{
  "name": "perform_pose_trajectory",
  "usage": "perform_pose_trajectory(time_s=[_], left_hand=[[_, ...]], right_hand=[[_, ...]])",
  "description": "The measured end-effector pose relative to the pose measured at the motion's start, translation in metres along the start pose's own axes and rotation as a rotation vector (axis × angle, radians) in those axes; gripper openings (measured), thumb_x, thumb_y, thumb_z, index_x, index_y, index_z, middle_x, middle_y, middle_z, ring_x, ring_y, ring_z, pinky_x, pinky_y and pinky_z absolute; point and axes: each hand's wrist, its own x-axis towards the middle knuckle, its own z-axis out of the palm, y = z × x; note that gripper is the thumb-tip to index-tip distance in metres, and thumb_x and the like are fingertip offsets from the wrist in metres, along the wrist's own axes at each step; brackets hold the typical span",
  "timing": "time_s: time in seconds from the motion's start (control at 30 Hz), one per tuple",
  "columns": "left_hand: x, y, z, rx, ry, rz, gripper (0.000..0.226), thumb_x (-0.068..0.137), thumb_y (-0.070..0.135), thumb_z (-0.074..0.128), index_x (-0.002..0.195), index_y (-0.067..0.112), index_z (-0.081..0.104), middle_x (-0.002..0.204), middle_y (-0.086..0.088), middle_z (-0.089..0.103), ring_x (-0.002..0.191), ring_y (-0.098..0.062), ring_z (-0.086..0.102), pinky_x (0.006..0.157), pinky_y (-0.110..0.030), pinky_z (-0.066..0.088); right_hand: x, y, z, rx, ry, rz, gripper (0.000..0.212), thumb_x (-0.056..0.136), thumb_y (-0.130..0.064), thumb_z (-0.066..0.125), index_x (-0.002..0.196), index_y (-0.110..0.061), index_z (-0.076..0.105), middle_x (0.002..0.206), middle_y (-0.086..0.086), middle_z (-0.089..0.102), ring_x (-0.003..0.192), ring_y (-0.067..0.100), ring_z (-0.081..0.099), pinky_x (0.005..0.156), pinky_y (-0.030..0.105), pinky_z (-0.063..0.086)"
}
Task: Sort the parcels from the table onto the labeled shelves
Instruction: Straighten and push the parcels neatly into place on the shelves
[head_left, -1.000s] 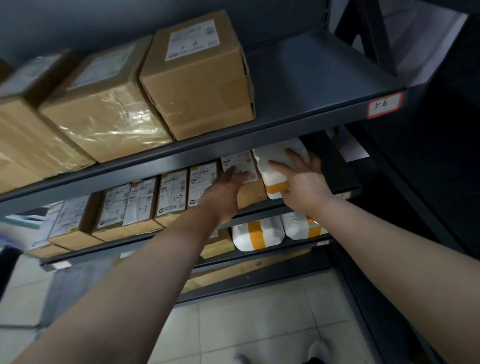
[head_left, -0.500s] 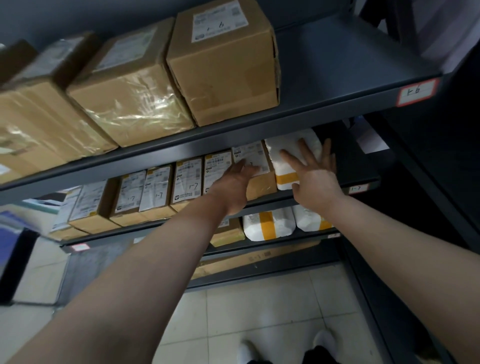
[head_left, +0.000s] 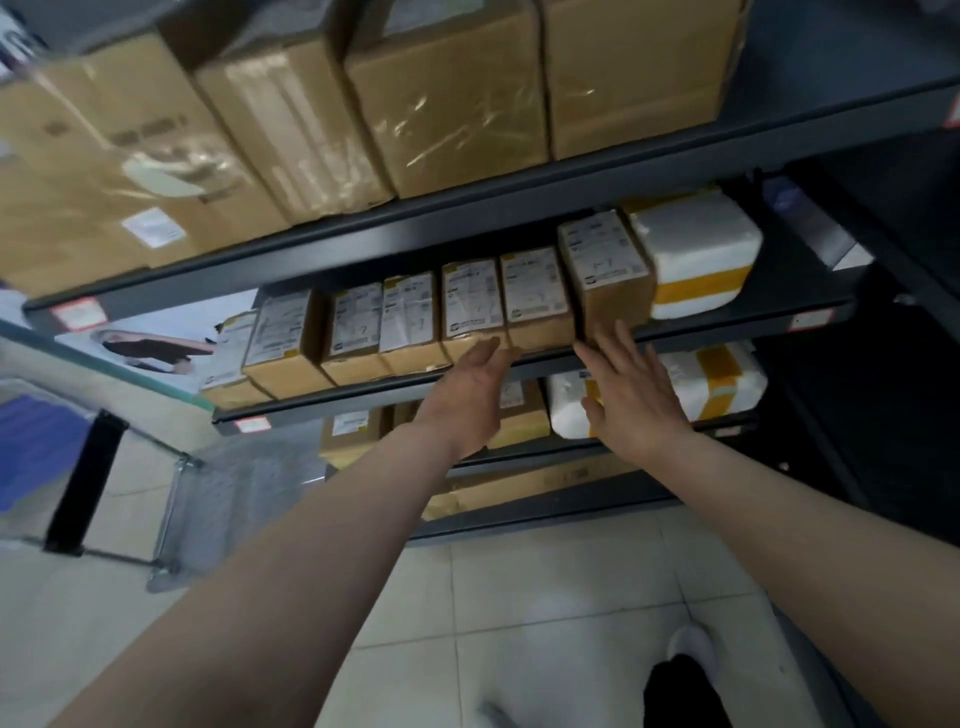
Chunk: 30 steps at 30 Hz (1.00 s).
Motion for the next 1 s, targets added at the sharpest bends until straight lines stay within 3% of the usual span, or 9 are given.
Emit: perform_pose_trajectory(time_s=[0.33, 0.53, 0.77, 1.0], left_hand=[[-0.102, -0.125, 0.040, 0.038, -0.237, -0.165, 0.068, 0.090, 0.006, 0.054, 0.150, 0.022, 0.028, 0.157, -0.008, 0.025, 0.141, -0.027, 0.029, 0.108, -0.039, 0.036], [-0.113, -0.167, 0.077, -0.017, -0.261, -0.292, 0.068, 0.090, 0.004, 0.053, 0.151, 0.020, 0.027, 0.156, -0.006, 0.028, 0.141, -0.026, 0.029, 0.109, -0.040, 0.034], [-0.087, -0.223, 0.128, -0.027, -0.259, -0.403, 0.069, 0.089, 0.001, 0.055, 0.150, 0.017, 0.026, 0.157, -0.005, 0.025, 0.141, -0.025, 0.030, 0.110, -0.041, 0.034], [-0.036, -0.283, 0.171, 0.018, -0.216, -0.480, 0.085, 0.087, -0.003, 0.057, 0.154, 0.018, 0.010, 0.162, -0.007, 0.005, 0.147, -0.030, 0.013, 0.113, -0.046, 0.029]], right_hand=[[-0.034, -0.110, 0.078, -0.067, -0.210, 0.019, 0.059, 0.099, -0.036, 0.042, 0.151, -0.022, 0.018, 0.161, 0.002, 0.000, 0.147, 0.021, -0.009, 0.118, 0.044, 0.001], [-0.015, -0.134, 0.135, -0.070, -0.381, -0.004, 0.061, 0.098, -0.034, 0.045, 0.151, -0.021, 0.018, 0.161, 0.004, 0.000, 0.147, 0.024, -0.008, 0.118, 0.047, 0.000], [0.041, -0.147, 0.215, -0.098, -0.378, -0.123, 0.067, 0.096, -0.035, 0.049, 0.152, -0.024, 0.014, 0.161, 0.005, -0.001, 0.147, 0.029, -0.007, 0.117, 0.049, 0.008], [0.097, -0.144, 0.273, -0.100, -0.272, -0.118, 0.076, 0.094, -0.031, 0.054, 0.151, -0.036, 0.004, 0.161, 0.001, -0.006, 0.145, 0.036, -0.012, 0.116, 0.052, 0.004]])
